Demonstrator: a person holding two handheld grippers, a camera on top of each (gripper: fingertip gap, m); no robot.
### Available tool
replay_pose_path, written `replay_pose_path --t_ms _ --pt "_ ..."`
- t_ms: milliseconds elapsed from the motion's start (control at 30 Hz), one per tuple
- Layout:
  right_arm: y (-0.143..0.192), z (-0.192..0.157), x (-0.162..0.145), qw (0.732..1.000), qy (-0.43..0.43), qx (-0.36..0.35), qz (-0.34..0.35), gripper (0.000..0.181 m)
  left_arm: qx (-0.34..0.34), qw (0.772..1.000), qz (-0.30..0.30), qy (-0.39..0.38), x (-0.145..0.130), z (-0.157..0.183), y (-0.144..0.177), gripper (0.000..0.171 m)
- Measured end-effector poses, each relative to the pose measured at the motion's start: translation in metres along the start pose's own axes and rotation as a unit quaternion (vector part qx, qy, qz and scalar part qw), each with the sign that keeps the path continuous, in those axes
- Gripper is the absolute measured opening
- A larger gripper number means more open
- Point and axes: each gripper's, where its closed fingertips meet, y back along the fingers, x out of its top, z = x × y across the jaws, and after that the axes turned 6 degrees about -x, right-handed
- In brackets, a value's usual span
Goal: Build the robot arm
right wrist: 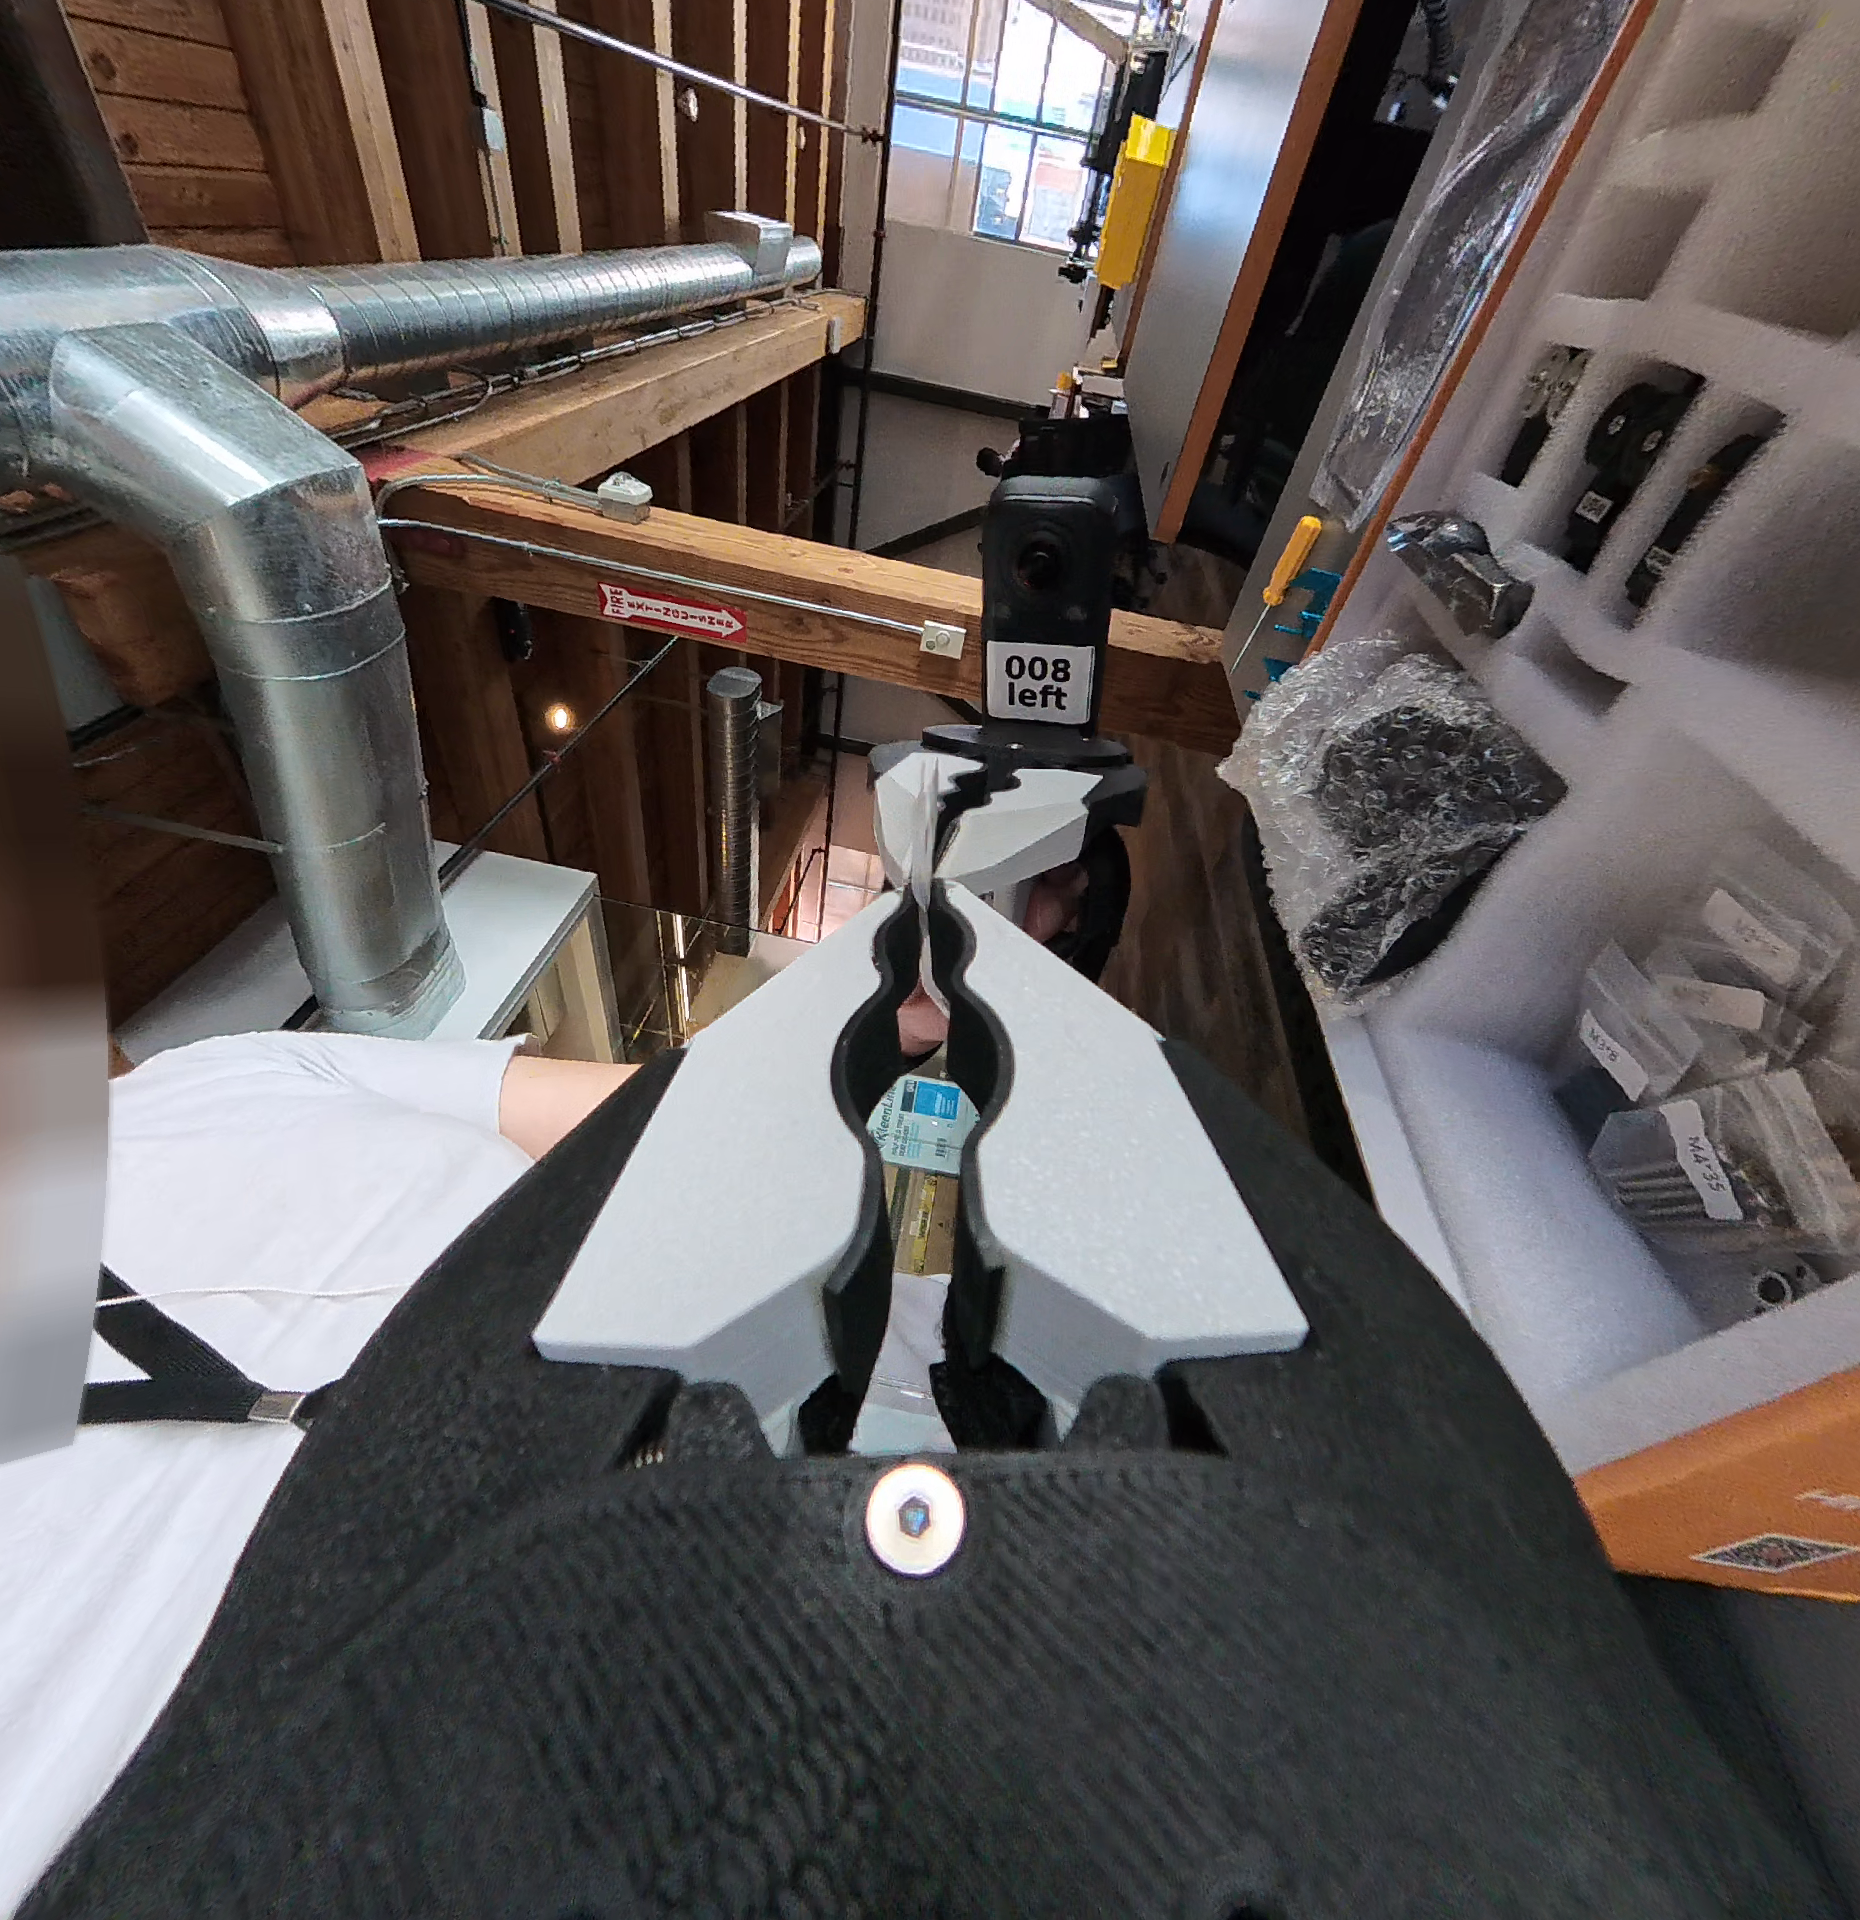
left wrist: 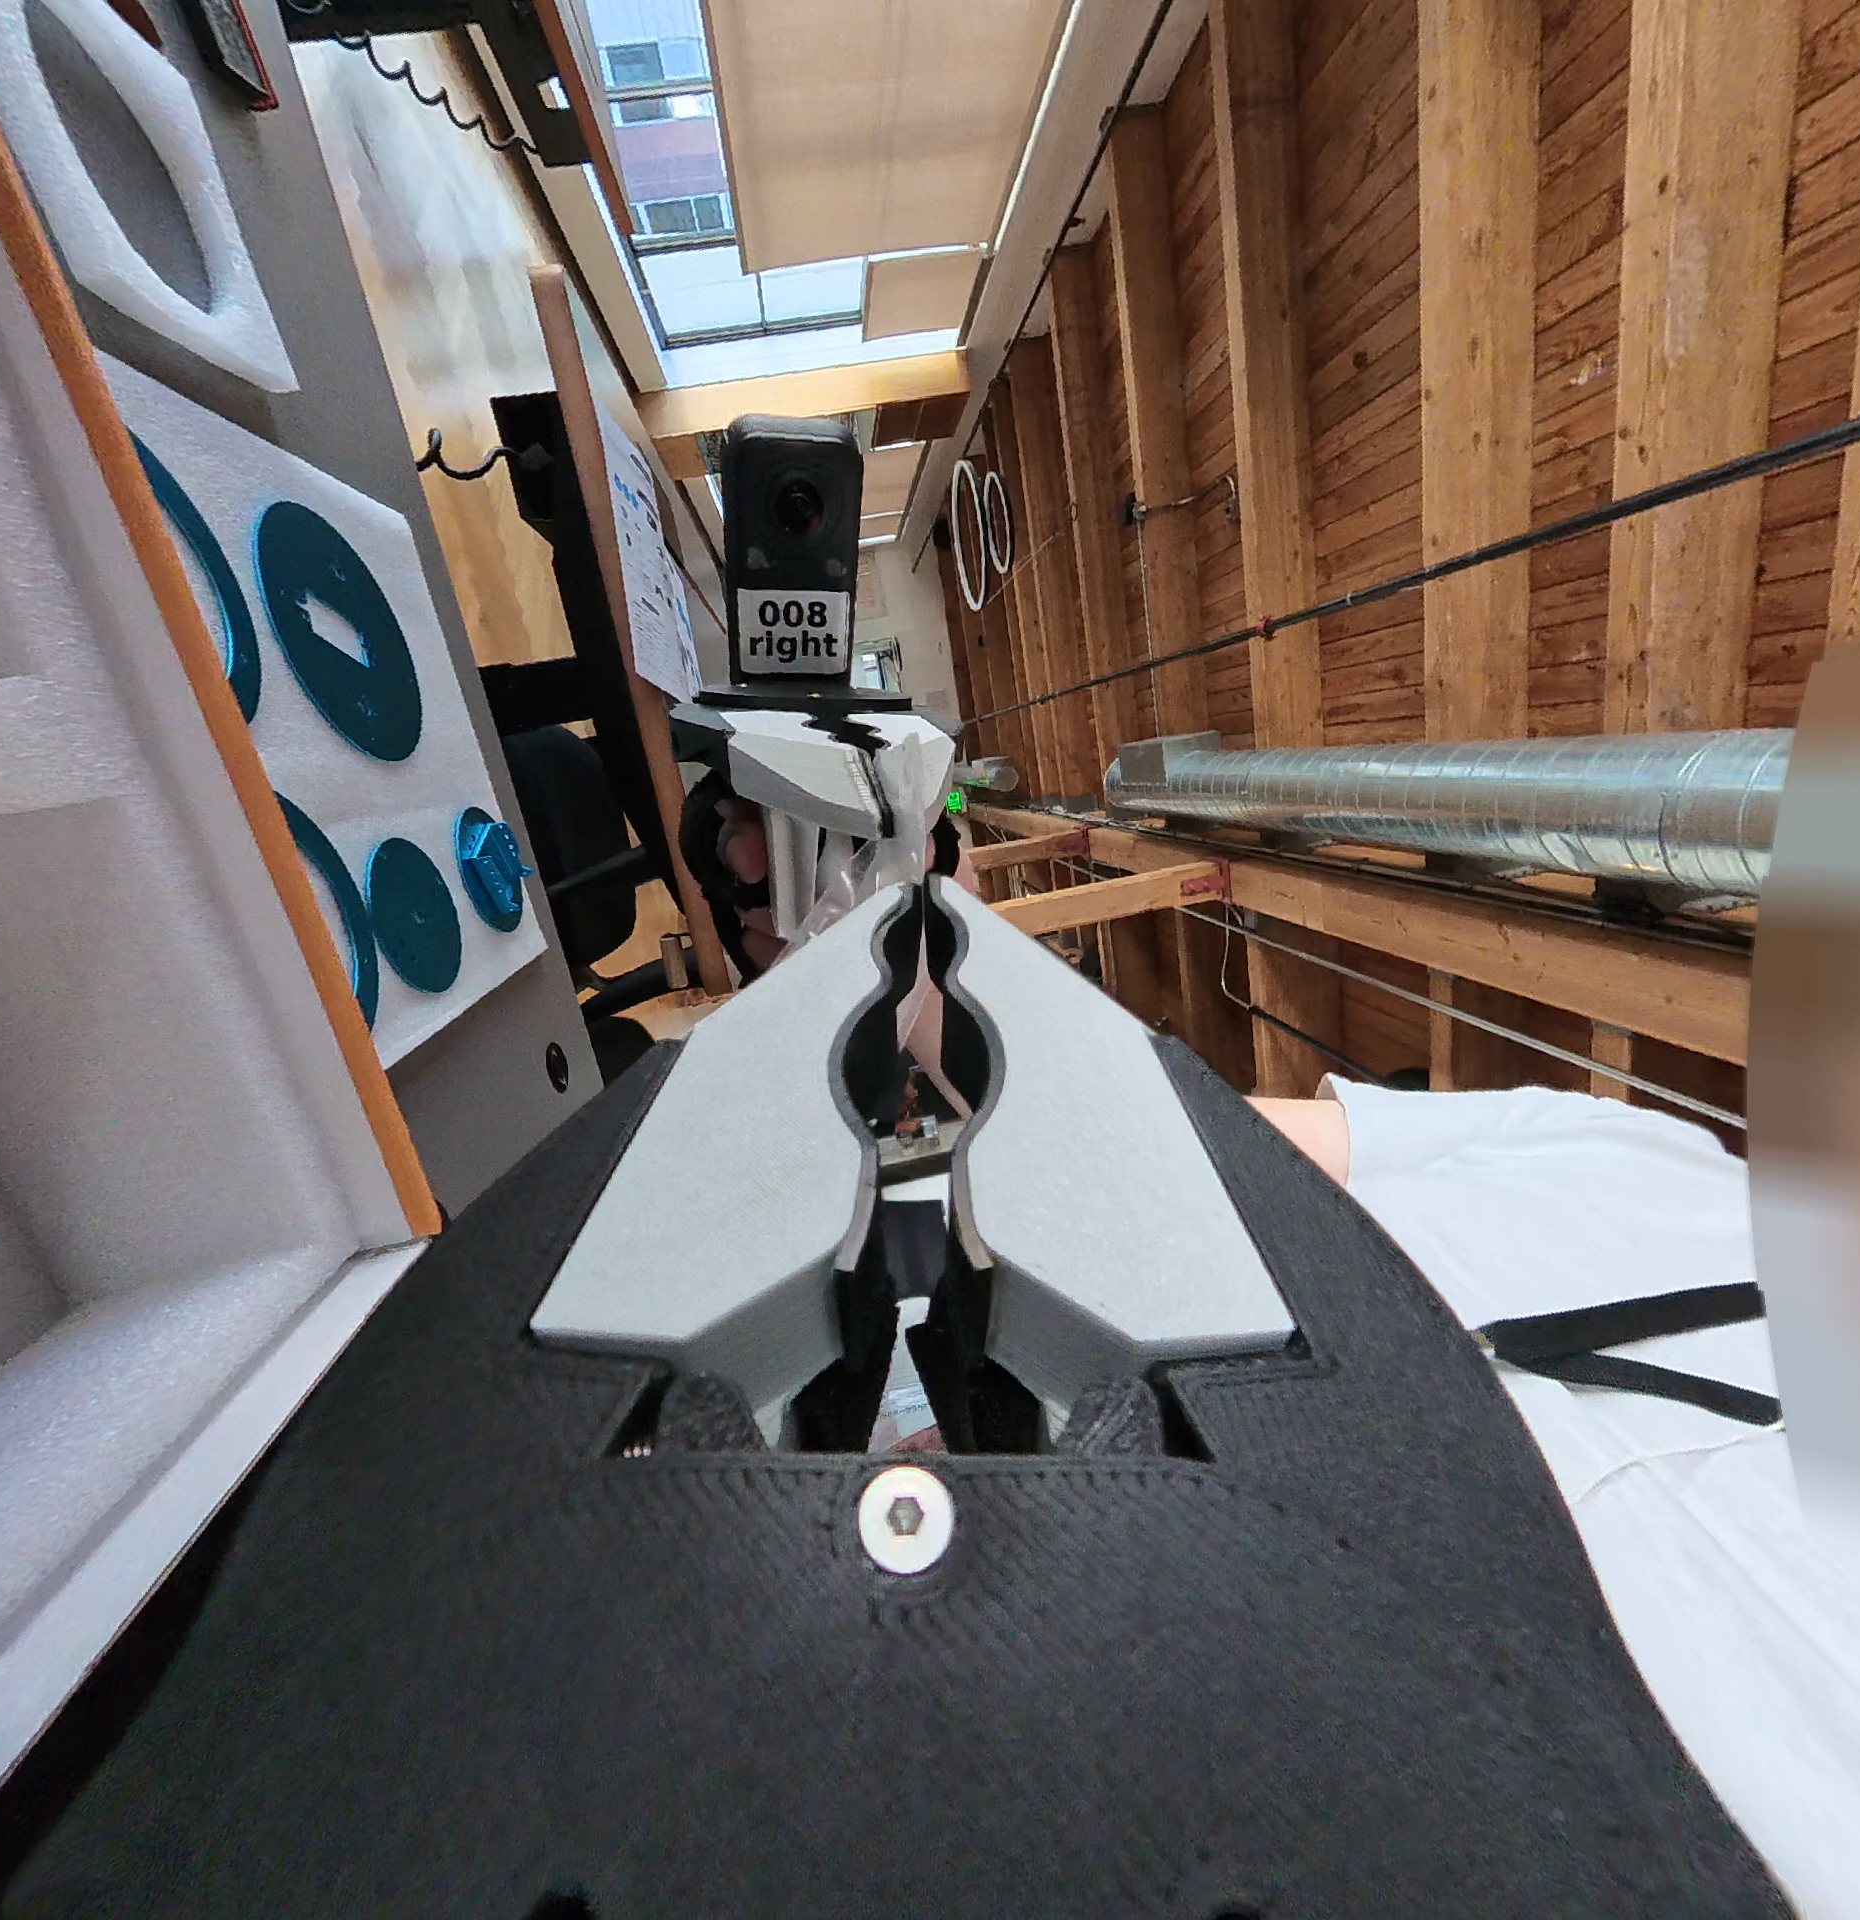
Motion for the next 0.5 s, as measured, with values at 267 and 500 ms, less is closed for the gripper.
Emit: replay_pose_path --t_ms 267,500 --pt "0.003 0.008 -0.001 1.0 -0.019 -0.004 0.004 0.0 0.002 0.999 0.033 0.01 0.006 -0.008 0.004 0.0" --pt "0.003 0.016 -0.004 0.999 -0.048 0.014 0.004 0.0 0.007 0.998 0.054 0.029 0.005 -0.016 0.008 0.0"
